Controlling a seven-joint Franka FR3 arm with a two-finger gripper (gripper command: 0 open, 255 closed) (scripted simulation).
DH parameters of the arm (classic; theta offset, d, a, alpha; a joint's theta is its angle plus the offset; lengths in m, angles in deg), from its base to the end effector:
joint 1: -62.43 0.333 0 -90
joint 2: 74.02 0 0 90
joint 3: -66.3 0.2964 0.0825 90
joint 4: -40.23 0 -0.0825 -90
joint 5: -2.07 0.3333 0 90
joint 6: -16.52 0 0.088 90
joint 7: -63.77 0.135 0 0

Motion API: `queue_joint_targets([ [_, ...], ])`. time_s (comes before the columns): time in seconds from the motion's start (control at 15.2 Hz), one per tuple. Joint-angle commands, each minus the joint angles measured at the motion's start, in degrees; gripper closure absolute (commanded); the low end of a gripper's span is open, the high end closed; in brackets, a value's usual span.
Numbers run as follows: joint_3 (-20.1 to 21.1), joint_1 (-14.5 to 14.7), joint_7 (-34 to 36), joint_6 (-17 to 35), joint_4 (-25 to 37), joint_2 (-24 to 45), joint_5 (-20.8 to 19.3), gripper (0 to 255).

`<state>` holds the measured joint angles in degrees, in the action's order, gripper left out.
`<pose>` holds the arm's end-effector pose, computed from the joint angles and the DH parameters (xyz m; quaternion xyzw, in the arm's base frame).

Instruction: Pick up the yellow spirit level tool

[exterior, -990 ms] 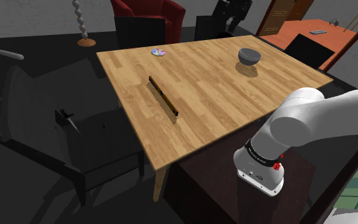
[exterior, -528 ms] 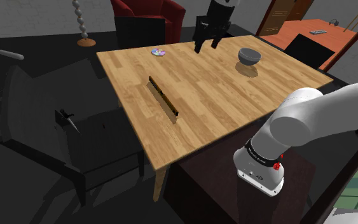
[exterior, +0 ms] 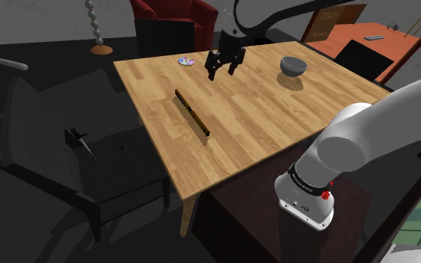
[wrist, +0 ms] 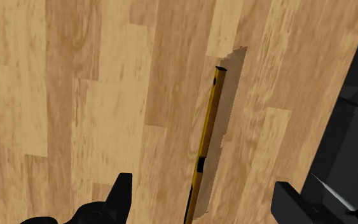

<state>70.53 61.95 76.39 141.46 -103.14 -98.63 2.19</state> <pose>0.3847 0.0256 0.4236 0.9952 -0.0803 0.0549 0.0069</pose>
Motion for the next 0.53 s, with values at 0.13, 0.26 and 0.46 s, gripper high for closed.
queue_joint_targets([
  [0.13, 0.59, -0.45, 1.61, 7.42, 0.65, 8.65, -0.44, 0],
  [0.26, 0.93, -0.61, 2.62, 10.66, 1.54, 13.11, -0.81, 0],
  [0.46, 1.33, -0.81, 4.28, 15.11, 3.47, 19.99, -1.62, 0],
])
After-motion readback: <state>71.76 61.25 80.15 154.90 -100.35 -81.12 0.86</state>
